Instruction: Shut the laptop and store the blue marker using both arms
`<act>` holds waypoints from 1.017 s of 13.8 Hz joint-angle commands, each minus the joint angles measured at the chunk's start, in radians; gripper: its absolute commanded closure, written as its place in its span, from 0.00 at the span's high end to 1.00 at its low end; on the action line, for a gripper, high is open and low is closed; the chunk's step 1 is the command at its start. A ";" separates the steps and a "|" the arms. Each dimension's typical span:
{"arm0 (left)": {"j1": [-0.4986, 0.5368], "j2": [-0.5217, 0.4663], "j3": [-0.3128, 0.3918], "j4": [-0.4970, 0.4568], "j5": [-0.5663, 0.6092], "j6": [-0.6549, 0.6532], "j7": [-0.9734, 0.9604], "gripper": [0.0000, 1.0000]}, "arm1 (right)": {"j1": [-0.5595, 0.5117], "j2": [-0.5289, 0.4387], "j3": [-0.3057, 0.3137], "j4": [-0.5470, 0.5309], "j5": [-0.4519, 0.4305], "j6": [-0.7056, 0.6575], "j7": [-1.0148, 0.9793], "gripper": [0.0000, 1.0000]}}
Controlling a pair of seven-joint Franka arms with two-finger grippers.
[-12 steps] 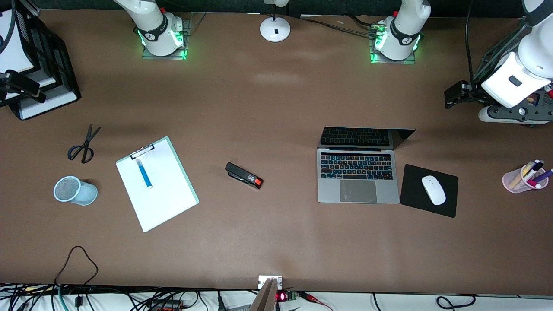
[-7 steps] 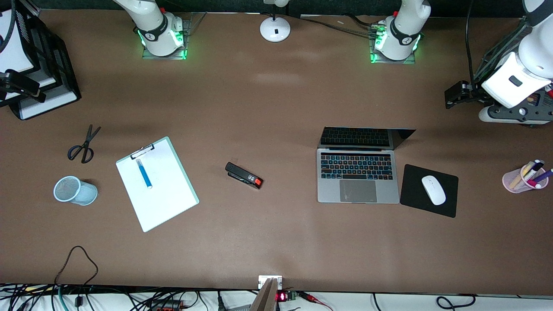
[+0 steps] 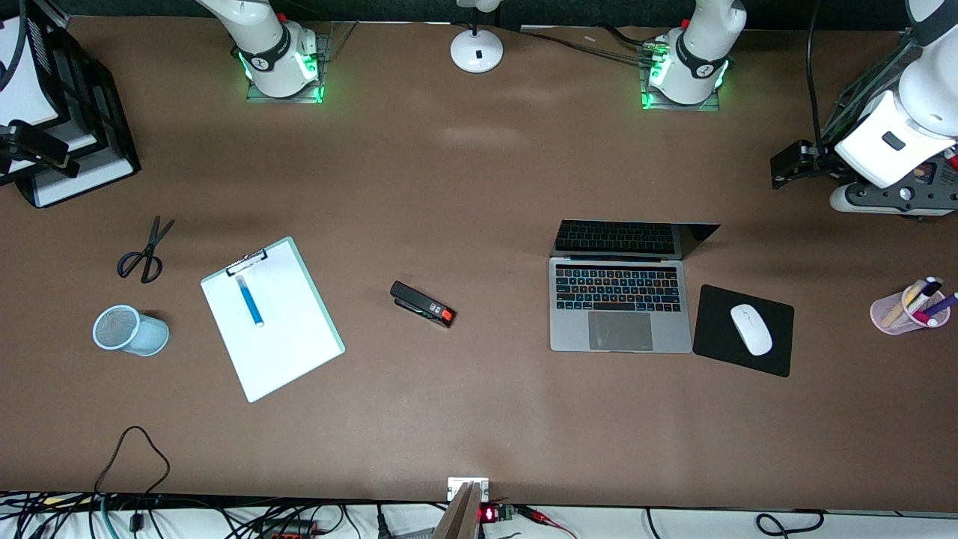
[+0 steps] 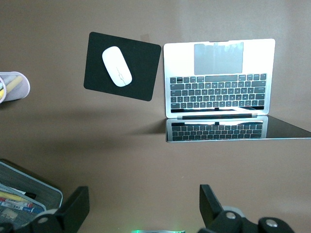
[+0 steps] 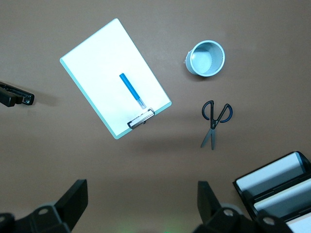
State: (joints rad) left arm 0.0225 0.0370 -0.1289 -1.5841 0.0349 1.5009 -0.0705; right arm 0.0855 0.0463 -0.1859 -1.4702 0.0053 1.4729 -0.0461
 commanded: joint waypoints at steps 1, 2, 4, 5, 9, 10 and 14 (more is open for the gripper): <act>0.007 0.024 0.002 0.038 -0.013 -0.025 0.009 1.00 | 0.004 -0.014 0.000 -0.019 -0.004 0.000 0.000 1.00; 0.005 0.026 0.002 0.038 -0.013 -0.024 0.008 1.00 | 0.004 0.000 0.000 -0.019 -0.004 0.003 0.000 1.00; 0.005 0.038 0.002 0.038 -0.012 -0.024 0.020 1.00 | 0.004 0.041 0.000 -0.019 -0.002 0.009 0.002 1.00; 0.002 0.052 0.002 0.038 -0.012 -0.024 0.020 1.00 | 0.005 0.059 0.000 -0.019 -0.002 0.015 0.000 1.00; -0.006 0.066 0.000 0.038 -0.015 -0.076 0.018 0.29 | 0.037 0.110 -0.001 -0.019 -0.004 0.038 0.002 1.00; -0.007 0.066 0.000 0.032 -0.018 -0.079 0.011 0.12 | 0.037 0.133 -0.001 -0.019 0.002 0.058 0.002 1.00; 0.001 0.052 -0.014 -0.043 -0.150 -0.107 -0.032 0.02 | 0.042 0.222 0.000 -0.019 0.004 0.136 -0.003 1.00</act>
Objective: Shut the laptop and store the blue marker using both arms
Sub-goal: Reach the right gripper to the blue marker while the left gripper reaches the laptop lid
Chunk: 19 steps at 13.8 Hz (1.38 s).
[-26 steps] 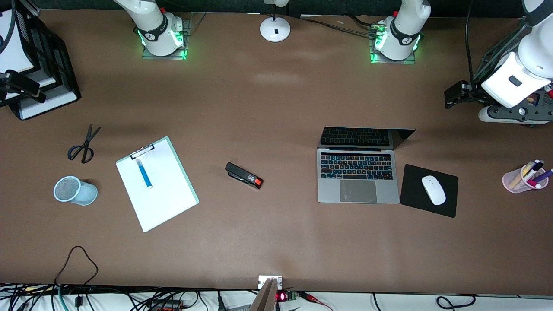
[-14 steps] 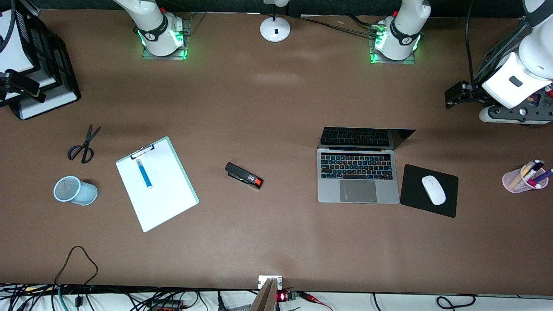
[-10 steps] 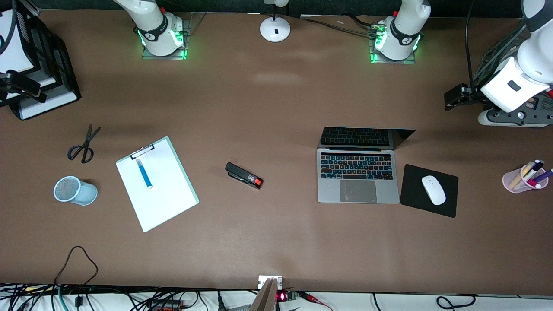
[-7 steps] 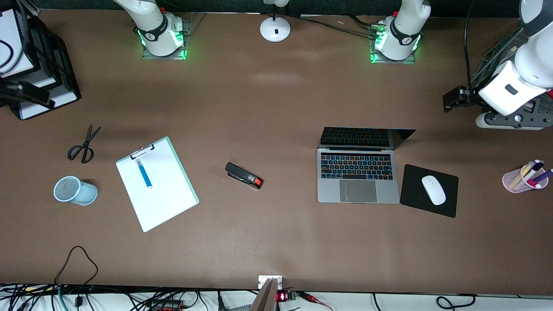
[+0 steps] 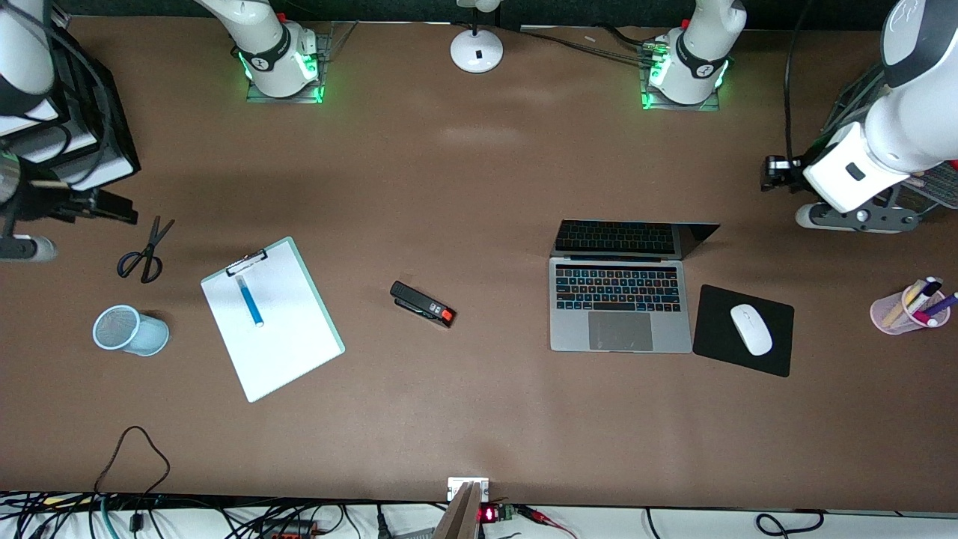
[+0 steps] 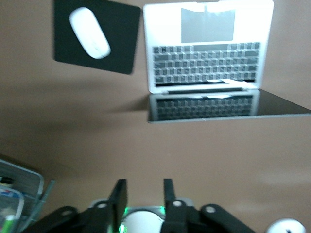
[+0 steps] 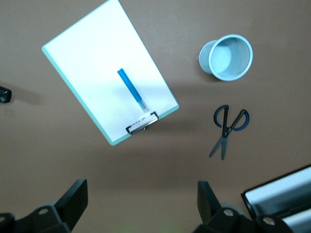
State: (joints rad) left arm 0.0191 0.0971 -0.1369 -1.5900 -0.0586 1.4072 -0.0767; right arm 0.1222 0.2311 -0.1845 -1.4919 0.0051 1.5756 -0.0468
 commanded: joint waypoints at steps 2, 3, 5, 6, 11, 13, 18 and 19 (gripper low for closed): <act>-0.001 -0.023 -0.048 -0.106 -0.078 0.009 -0.112 0.01 | 0.011 0.101 -0.001 0.002 0.001 0.062 -0.025 1.00; 0.001 -0.030 -0.079 -0.131 -0.078 0.038 -0.153 0.00 | 0.010 0.128 -0.001 0.002 0.003 0.090 -0.030 1.00; 0.001 -0.031 -0.113 -0.192 -0.081 0.081 -0.190 0.00 | 0.019 0.181 -0.001 0.002 -0.002 0.135 -0.059 1.00; 0.004 -0.043 -0.127 -0.252 -0.081 0.142 -0.190 0.00 | 0.022 0.206 -0.001 0.002 0.001 0.151 -0.068 1.00; 0.007 -0.112 -0.228 -0.523 -0.086 0.439 -0.239 0.00 | 0.060 0.301 -0.001 0.002 0.001 0.231 -0.129 1.00; 0.012 -0.117 -0.240 -0.585 -0.086 0.542 -0.239 0.00 | 0.060 0.344 -0.001 0.002 0.015 0.292 -0.226 1.00; 0.010 -0.108 -0.240 -0.622 -0.081 0.682 -0.229 0.00 | 0.068 0.410 -0.001 -0.007 0.116 0.400 -0.347 1.00; 0.012 -0.099 -0.240 -0.622 -0.079 0.722 -0.222 0.00 | 0.068 0.419 -0.001 -0.011 0.116 0.417 -0.373 1.00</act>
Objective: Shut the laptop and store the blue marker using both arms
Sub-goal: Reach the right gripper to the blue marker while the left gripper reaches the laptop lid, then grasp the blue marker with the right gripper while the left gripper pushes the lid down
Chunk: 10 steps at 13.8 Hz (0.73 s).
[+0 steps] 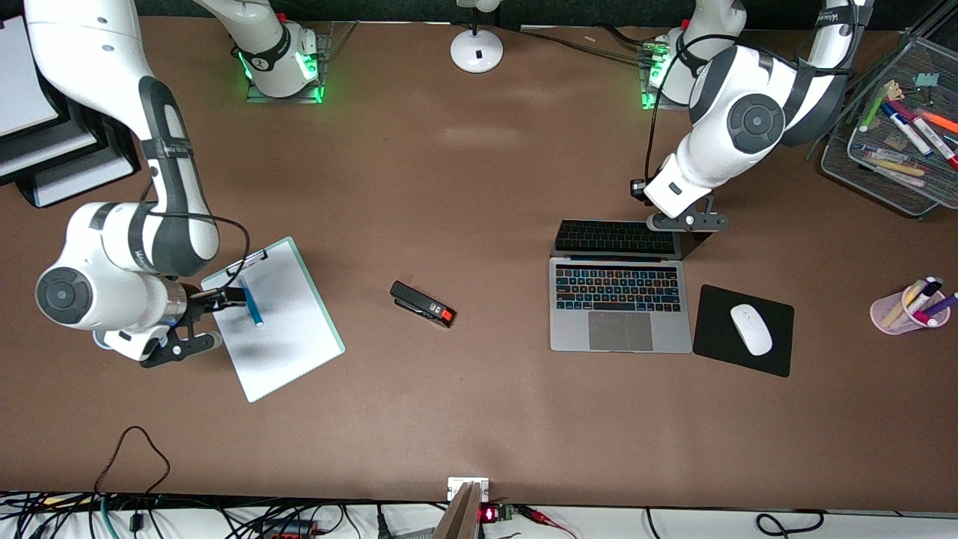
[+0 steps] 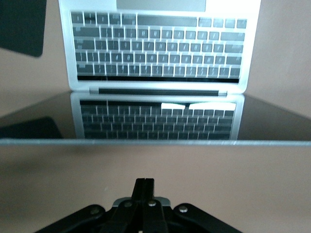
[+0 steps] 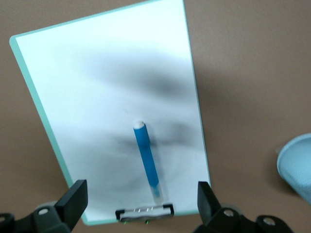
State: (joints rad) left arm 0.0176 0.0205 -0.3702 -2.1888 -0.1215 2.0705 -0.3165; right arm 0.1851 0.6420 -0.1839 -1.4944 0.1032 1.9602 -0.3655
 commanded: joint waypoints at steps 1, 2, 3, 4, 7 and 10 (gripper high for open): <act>0.013 -0.010 -0.007 -0.022 -0.010 0.098 0.017 0.00 | 0.005 0.019 -0.002 -0.013 0.018 0.057 -0.084 1.00; 0.013 -0.002 -0.006 -0.022 -0.009 0.143 0.019 0.00 | 0.005 0.022 -0.002 -0.027 0.018 0.087 -0.104 1.00; 0.013 0.010 -0.006 -0.022 -0.007 0.178 0.020 0.00 | 0.005 0.024 -0.002 -0.047 0.012 0.126 -0.112 1.00; 0.013 0.027 -0.004 -0.019 -0.007 0.210 0.020 0.00 | 0.007 0.025 -0.002 -0.078 0.009 0.179 -0.113 1.00; 0.013 0.070 -0.003 -0.014 0.041 0.317 0.036 0.00 | 0.033 0.031 -0.002 -0.141 0.007 0.287 -0.133 1.00; 0.039 0.139 -0.001 0.013 0.059 0.408 0.092 0.00 | 0.042 0.041 -0.002 -0.153 0.007 0.292 -0.133 0.95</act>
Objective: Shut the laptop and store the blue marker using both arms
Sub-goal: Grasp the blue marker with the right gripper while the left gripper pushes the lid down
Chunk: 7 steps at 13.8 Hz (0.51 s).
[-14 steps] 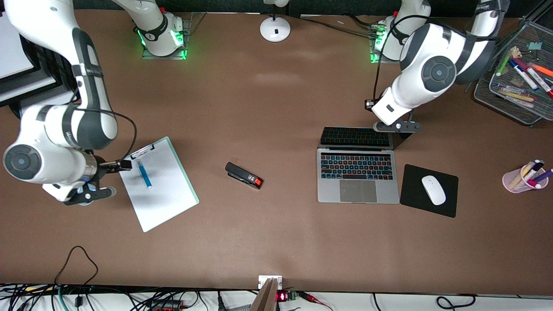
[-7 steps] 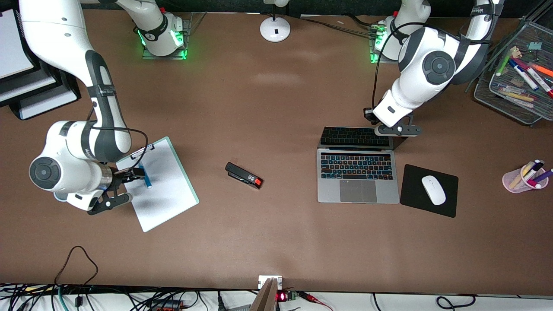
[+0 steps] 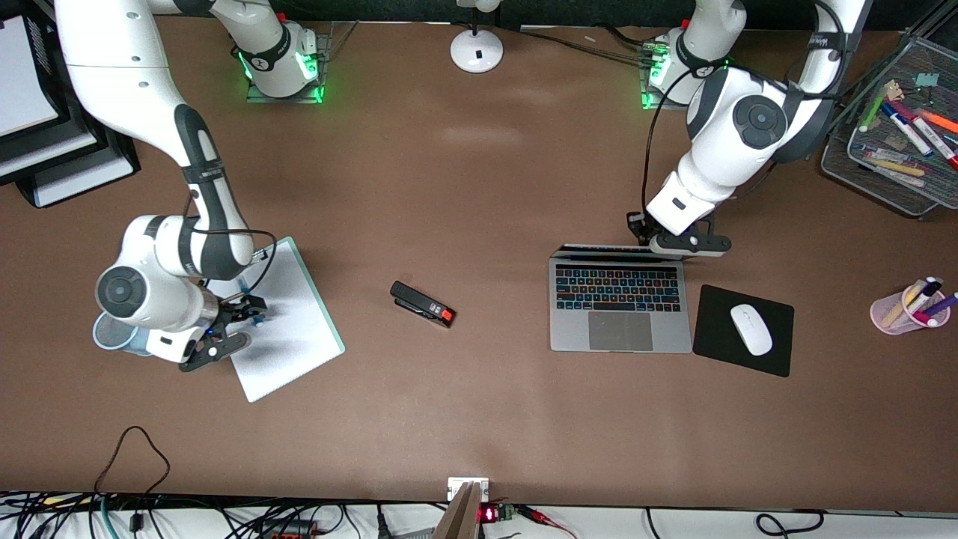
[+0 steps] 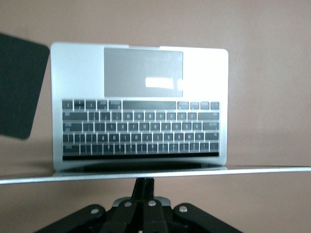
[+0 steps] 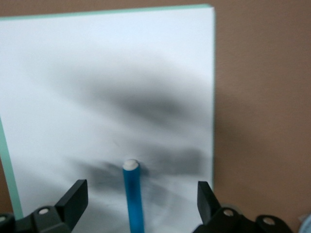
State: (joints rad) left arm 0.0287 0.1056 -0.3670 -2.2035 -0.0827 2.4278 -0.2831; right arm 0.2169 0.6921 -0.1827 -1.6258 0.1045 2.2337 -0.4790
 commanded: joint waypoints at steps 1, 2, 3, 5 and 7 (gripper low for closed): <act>0.034 0.078 -0.003 0.040 0.020 0.066 0.085 0.00 | 0.012 -0.009 -0.003 -0.023 0.006 0.018 -0.018 0.92; 0.040 0.103 -0.003 0.060 0.020 0.086 0.093 0.00 | 0.012 -0.009 -0.003 -0.032 0.006 0.024 -0.020 0.89; 0.045 0.121 -0.003 0.077 0.020 0.089 0.096 0.00 | 0.012 -0.009 -0.003 -0.046 0.006 0.039 -0.020 0.87; 0.045 0.155 -0.003 0.085 0.020 0.125 0.096 0.00 | 0.012 -0.008 -0.003 -0.060 0.006 0.056 -0.020 0.71; 0.045 0.199 -0.001 0.087 0.020 0.206 0.096 0.00 | 0.010 -0.002 -0.003 -0.062 0.006 0.064 -0.018 0.71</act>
State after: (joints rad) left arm 0.0679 0.2471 -0.3641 -2.1469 -0.0791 2.5786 -0.2064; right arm 0.2253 0.6927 -0.1832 -1.6697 0.1045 2.2738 -0.4803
